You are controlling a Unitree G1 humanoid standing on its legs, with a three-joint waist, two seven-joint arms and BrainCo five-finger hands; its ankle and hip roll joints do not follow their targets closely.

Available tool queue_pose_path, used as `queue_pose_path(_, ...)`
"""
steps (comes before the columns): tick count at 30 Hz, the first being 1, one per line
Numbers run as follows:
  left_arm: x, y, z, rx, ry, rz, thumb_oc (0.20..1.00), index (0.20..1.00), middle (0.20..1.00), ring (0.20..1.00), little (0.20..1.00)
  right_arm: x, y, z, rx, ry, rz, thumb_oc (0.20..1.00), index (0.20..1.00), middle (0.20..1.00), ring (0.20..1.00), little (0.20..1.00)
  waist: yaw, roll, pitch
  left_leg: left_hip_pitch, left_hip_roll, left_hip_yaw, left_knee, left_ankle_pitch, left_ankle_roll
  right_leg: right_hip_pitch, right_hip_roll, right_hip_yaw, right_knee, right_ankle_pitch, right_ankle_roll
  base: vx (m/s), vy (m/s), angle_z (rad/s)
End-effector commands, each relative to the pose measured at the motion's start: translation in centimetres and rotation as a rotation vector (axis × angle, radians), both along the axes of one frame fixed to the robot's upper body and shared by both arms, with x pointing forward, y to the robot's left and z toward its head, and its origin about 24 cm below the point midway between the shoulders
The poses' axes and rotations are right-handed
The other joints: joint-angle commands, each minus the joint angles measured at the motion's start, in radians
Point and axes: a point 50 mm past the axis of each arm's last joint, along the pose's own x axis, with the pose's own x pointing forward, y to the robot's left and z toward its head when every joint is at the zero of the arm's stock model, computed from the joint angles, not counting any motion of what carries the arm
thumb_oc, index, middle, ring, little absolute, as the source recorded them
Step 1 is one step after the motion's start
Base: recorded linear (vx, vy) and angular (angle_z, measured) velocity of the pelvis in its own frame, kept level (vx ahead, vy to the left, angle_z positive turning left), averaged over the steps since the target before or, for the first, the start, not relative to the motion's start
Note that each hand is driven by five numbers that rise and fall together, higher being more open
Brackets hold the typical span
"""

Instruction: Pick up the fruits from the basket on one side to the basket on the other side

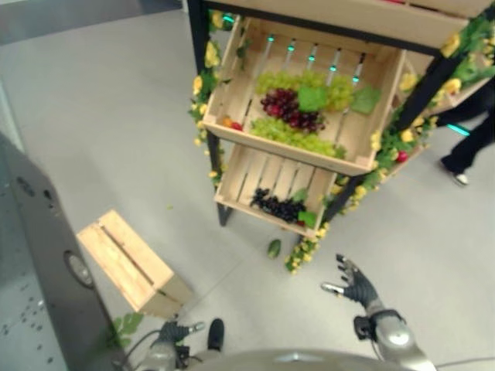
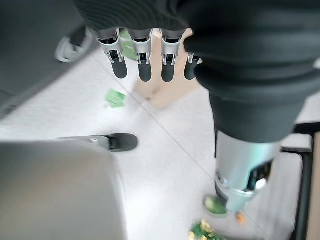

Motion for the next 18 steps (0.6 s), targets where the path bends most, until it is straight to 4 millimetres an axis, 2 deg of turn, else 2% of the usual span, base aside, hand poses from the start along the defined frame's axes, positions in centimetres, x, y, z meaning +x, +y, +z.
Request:
queue_pose_path(1, 1.1, 0.2, 0.3, -0.007, -0.033, 0.026, 1.000, 1.000, 1.000, 1.000, 1.000, 1.6, 0.2, 2.8, 0.000, -0.147, 0.043, 1.000, 1.000, 1.000, 1.000, 1.000, 0.016, -0.020, 0.000, 0.050, -0.020, 0.028, 0.047, -0.137, 0.013, -0.113, -0.010, 0.025, -0.008, 0.077, 0.076, -0.12, -0.268, 0.20)
queue_pose_path(7, 0.2, -1.1, -0.3, -0.056, -0.005, 0.075, 1.000, 1.000, 1.000, 1.000, 1.000, 1.9, -0.3, 3.8, -0.015, -0.191, 0.055, 1.000, 1.000, 1.000, 1.000, 1.000, 0.022, 0.008, 0.043, 0.002, 0.007, -0.044, 0.073, -0.096, -0.033, -0.083, 0.014, -0.038, -0.054, 0.073, 0.046, -0.10, -0.194, 0.37)
queue_pose_path(9, 0.2, -1.1, -0.3, -0.057, -0.005, 0.075, 1.000, 1.000, 1.000, 1.000, 1.000, 2.0, -0.3, 3.8, -0.015, -0.191, 0.055, 1.000, 1.000, 1.000, 1.000, 1.000, 0.020, 0.009, 0.044, 0.002, 0.007, -0.046, 0.072, -0.096, -0.033, -0.083, 0.014, -0.040, -0.055, 0.073, 0.046, -0.12, -0.108, 0.45)
queue_pose_path(10, 0.8, -1.6, -0.2, -0.079, -0.026, 0.098, 1.000, 1.000, 1.000, 1.000, 1.000, 2.3, -0.9, 4.2, -0.041, -0.212, 0.038, 1.000, 1.000, 1.000, 1.000, 1.000, 0.021, 0.014, 0.070, -0.043, 0.023, -0.013, 0.095, -0.074, -0.047, -0.089, 0.000, -0.090, -0.051, 0.068, 0.042, -0.16, -0.113, 0.48)
queue_pose_path(11, 0.8, -1.6, -0.2, -0.079, -0.026, 0.098, 1.000, 1.000, 1.000, 1.000, 1.000, 2.3, -0.9, 4.2, -0.041, -0.212, 0.038, 1.000, 1.000, 1.000, 1.000, 1.000, 0.020, 0.015, 0.069, -0.044, 0.022, -0.014, 0.096, -0.075, -0.048, -0.090, 0.000, -0.092, -0.050, 0.067, 0.042, -0.21, -0.135, 0.65)
queue_pose_path(12, 1.0, -1.9, -0.2, -0.086, -0.031, 0.103, 1.000, 1.000, 1.000, 1.000, 1.000, 2.3, -1.1, 4.3, -0.051, -0.215, 0.030, 1.000, 1.000, 1.000, 1.000, 1.000, 0.015, 0.014, 0.078, -0.052, 0.030, 0.033, 0.108, -0.074, -0.047, -0.086, -0.014, -0.117, -0.051, 0.068, 0.044, -0.12, -0.063, 0.75)
queue_pose_path(13, 1.3, -2.1, -0.1, -0.092, -0.040, 0.111, 1.000, 1.000, 1.000, 1.000, 1.000, 2.4, -1.3, 4.4, -0.066, -0.221, 0.025, 1.000, 1.000, 1.000, 1.000, 1.000, 0.010, 0.010, 0.085, -0.055, 0.040, 0.105, 0.148, -0.093, -0.045, -0.088, -0.031, -0.145, -0.047, 0.071, 0.047, -0.18, -0.085, 1.04)
queue_pose_path(15, 0.9, -2.0, -0.2, -0.098, -0.033, 0.126, 1.000, 1.000, 1.000, 1.000, 1.000, 2.6, -1.4, 4.4, -0.078, -0.218, 0.030, 1.000, 1.000, 1.000, 1.000, 1.000, 0.013, 0.004, 0.077, -0.045, 0.028, 0.131, 0.192, -0.133, -0.042, -0.104, -0.048, -0.170, -0.054, 0.089, 0.052, -0.17, -0.096, 0.84)
queue_pose_path(18, 0.4, -2.1, -0.4, -0.120, -0.025, 0.168, 1.000, 1.000, 1.000, 1.000, 1.000, 3.0, -1.0, 4.6, -0.080, -0.230, 0.051, 1.000, 1.000, 1.000, 1.000, 1.000, 0.013, -0.005, 0.064, -0.008, -0.006, 0.156, 0.263, -0.231, -0.022, -0.120, -0.069, -0.207, -0.062, 0.105, 0.056, -0.15, -0.074, 0.47)
